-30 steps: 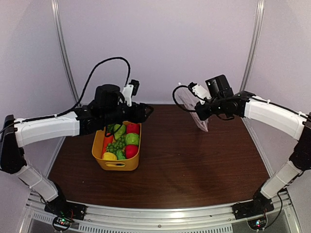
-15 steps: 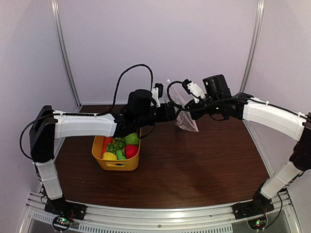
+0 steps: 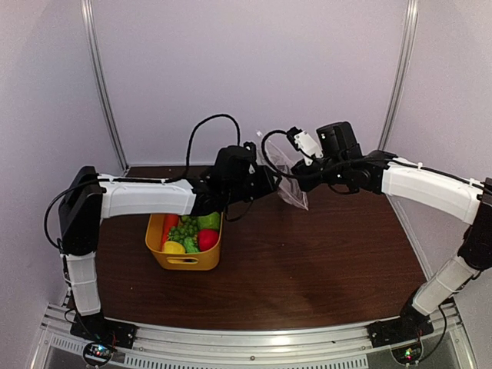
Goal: Place the food in the zip-top bag and seal the zipper
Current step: Adjust the zipper food storage bag, then pick up the fake fruit from the bin.
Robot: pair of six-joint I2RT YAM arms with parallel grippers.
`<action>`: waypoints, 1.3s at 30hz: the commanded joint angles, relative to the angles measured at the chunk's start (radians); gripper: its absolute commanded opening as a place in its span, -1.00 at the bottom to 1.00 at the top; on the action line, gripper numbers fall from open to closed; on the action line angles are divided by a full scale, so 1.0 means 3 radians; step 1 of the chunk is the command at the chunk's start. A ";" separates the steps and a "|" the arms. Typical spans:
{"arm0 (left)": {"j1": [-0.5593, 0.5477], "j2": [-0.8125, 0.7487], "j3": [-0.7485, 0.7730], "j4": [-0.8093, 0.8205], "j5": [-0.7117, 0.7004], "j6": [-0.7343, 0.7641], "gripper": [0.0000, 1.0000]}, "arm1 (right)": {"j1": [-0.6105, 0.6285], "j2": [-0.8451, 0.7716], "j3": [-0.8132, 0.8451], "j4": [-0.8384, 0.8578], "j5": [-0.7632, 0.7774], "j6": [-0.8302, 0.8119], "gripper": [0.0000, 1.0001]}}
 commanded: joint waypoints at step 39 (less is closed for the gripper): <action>0.0650 -0.1287 -0.0518 -0.2068 -0.0027 0.1935 0.33 | -0.0690 -0.0279 0.0027 0.0339 0.1439 -0.0756 -1.00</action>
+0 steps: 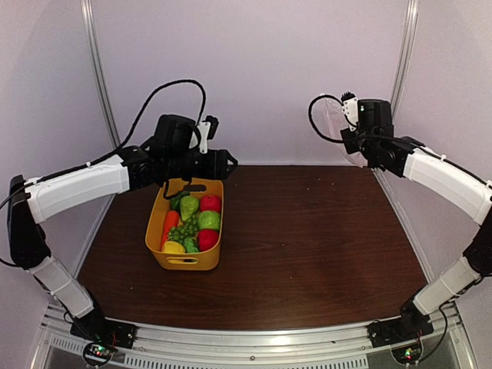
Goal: Place the food in the zip-top bag and seal the zipper
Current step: Pick up the fake fruit from the bin.
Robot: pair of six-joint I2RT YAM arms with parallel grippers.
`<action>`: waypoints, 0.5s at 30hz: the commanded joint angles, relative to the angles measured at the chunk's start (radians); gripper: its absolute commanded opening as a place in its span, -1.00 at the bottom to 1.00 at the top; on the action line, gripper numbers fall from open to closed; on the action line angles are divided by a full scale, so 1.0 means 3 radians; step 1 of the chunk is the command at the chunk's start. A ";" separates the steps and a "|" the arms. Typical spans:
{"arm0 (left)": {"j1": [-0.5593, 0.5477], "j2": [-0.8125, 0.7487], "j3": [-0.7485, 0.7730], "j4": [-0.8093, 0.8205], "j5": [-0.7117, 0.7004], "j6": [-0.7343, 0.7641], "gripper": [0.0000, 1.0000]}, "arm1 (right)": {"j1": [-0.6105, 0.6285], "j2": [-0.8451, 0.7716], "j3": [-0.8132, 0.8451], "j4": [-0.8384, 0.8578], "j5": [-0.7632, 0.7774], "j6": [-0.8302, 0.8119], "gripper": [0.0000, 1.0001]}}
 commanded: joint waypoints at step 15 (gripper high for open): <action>0.0709 0.0523 -0.0272 -0.1153 0.0233 0.0284 0.50 | 0.0296 0.0219 -0.0671 -0.0388 -0.2269 0.0119 -1.00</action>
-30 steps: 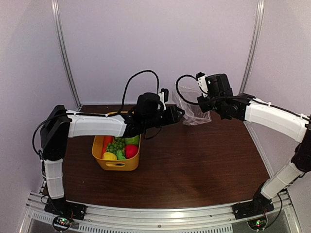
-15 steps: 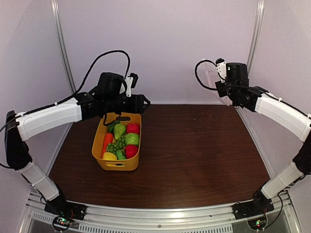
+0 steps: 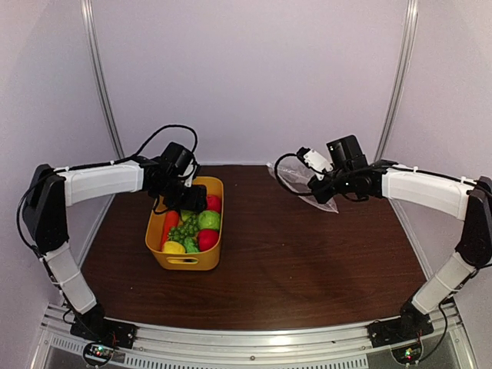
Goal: Place the food in the zip-top bag and seal the zipper
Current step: Pick up the fake fruit from the bin.
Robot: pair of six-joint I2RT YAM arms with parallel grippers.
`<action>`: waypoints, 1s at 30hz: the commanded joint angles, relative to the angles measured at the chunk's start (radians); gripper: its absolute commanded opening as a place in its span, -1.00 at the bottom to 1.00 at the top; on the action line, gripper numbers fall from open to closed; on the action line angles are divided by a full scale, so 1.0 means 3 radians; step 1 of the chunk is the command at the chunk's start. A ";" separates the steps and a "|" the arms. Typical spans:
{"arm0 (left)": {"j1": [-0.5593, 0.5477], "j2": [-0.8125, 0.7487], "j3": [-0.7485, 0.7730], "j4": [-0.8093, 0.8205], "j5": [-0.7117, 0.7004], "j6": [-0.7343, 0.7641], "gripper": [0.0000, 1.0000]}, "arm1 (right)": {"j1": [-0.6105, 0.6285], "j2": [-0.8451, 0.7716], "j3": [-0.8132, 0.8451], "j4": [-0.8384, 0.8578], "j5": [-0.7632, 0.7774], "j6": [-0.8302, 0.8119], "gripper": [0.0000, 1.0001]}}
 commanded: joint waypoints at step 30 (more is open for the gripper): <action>0.0008 0.0244 0.0283 -0.0226 0.0267 0.0050 0.32 | -0.0015 -0.0194 -0.0243 0.0101 -0.0582 0.0107 -1.00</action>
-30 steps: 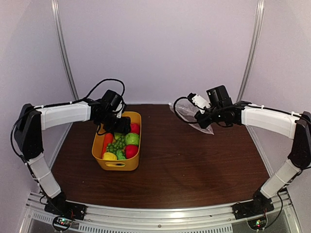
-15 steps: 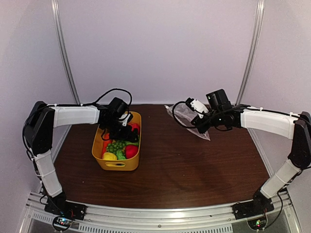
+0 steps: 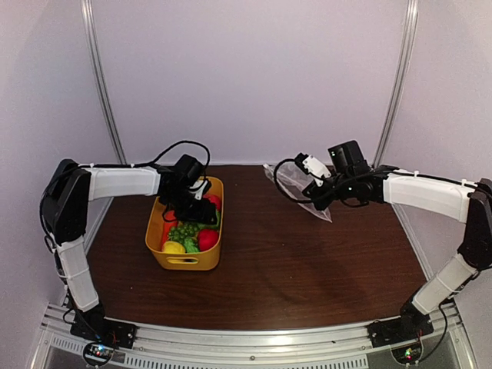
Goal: Place the food in the zip-top bag and seal the zipper
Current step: Pick up the fake fruit from the bin, then place the fake fruit in the zipper food storage bag.
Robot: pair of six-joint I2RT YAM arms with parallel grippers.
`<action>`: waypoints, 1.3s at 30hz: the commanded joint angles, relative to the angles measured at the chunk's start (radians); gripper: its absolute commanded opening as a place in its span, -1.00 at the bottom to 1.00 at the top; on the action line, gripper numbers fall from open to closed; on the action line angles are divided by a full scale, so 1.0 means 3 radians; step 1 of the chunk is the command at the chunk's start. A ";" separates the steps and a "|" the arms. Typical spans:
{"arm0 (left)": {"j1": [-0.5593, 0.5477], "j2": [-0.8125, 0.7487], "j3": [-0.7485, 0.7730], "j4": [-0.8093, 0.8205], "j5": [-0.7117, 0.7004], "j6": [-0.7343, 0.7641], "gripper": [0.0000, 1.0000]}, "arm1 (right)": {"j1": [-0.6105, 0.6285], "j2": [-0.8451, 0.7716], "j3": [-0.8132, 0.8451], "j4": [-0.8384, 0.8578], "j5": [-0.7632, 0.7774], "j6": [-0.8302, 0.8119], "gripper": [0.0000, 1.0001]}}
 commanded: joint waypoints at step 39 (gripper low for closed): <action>-0.0770 -0.0012 0.0248 0.3134 0.1935 -0.1355 0.04 | -0.0007 0.0154 0.0631 -0.0289 -0.0363 0.0785 -1.00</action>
